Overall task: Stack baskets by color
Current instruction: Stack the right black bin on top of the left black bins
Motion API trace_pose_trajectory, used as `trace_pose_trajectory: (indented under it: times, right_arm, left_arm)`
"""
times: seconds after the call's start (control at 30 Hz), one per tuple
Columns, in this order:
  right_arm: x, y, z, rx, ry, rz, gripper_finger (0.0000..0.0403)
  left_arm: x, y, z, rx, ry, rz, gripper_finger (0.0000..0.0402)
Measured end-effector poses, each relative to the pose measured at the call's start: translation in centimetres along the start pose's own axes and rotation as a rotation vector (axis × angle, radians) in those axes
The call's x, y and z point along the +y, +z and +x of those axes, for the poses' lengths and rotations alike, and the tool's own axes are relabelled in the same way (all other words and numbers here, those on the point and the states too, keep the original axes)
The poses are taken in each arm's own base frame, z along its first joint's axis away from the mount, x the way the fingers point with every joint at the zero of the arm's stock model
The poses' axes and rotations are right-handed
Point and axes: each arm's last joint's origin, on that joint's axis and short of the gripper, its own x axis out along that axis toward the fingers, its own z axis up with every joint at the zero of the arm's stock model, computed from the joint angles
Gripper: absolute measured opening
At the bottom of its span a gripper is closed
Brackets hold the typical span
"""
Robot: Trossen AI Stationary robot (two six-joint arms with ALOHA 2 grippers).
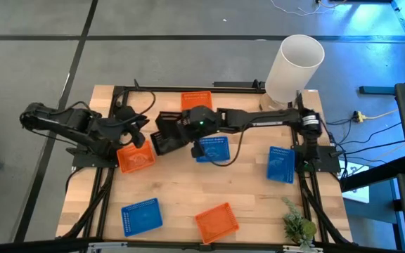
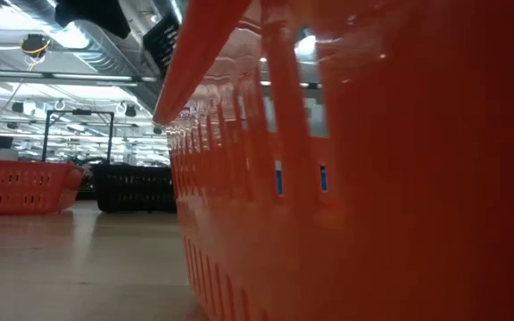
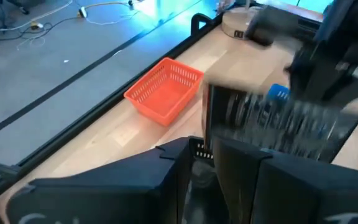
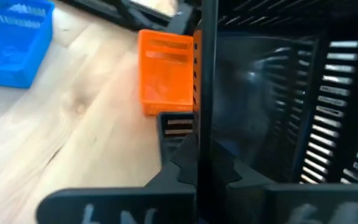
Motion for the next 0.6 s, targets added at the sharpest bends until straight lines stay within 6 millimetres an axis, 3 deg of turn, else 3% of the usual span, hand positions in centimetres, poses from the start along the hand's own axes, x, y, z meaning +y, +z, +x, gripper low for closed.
trace_pose_trajectory:
  times: [0.27,0.6]
  right_arm:
    - [0.2,-2.6,3.5,0.045,0.027,-0.031,0.0]
    - [-1.1,-5.3,5.3,0.087,0.074,0.004,0.0]
  left_arm:
    - [0.0,0.0,0.0,0.0,-0.003,0.0,0.0066]
    - [0.0,0.0,0.0,0.003,-0.005,0.002,0.0067]
